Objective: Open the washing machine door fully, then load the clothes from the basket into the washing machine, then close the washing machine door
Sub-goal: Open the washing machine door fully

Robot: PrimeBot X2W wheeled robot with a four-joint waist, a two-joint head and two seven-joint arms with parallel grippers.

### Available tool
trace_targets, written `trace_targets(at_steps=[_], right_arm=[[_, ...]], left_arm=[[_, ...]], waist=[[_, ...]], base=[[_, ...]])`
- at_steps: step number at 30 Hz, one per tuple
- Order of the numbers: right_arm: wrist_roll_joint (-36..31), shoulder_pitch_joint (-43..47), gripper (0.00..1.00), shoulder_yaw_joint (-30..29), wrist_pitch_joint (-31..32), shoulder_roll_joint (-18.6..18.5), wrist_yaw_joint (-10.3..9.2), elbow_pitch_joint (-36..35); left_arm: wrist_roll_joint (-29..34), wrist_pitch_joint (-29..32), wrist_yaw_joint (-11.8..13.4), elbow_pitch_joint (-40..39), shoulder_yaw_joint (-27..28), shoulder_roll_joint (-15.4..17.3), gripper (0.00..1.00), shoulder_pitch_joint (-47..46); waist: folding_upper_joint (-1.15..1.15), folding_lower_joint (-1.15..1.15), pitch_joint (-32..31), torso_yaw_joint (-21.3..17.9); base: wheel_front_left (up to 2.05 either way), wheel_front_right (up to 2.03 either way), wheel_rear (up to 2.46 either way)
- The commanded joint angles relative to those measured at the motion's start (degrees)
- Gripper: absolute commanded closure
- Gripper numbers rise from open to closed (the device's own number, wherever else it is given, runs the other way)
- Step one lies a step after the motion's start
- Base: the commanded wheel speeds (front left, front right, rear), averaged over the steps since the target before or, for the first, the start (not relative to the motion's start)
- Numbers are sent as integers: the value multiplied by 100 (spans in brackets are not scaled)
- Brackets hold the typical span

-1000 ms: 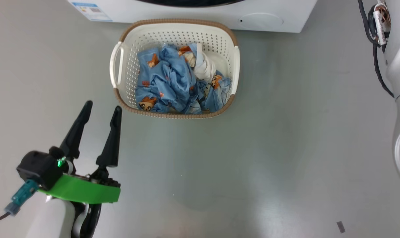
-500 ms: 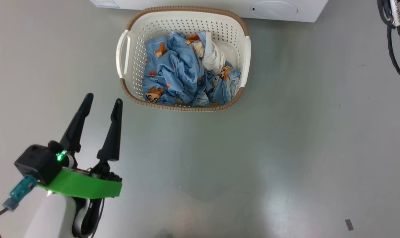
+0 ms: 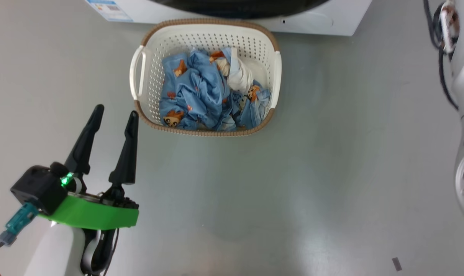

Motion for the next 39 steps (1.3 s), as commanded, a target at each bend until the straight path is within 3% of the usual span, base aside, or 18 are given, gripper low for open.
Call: trace_targets(at_steps=[1,6,18,39], right_arm=[[157,296,100,165,386,365,11,-248],[657,966,100,490,1106,366,11,-743],[1636,2157,100,1352,1704,367,11,-1700],[3312,3651,100,3529,1881,367,11,-2792]], left_arm=[[70,-47,-18,-165,228,243,0,-24],[102,-47,-18,-167,246,270,0,75],[193,-47,-18,-134,271,272,0,268],[328,-47,-18,116,657,128,0,670]], waist=[[0,0,-116,-34],[0,0,-305,-90],[0,0,-721,-136],[0,0,-1332,77]], base=[[0,0,0],[0,0,0],[0,0,0],[0,0,0]])
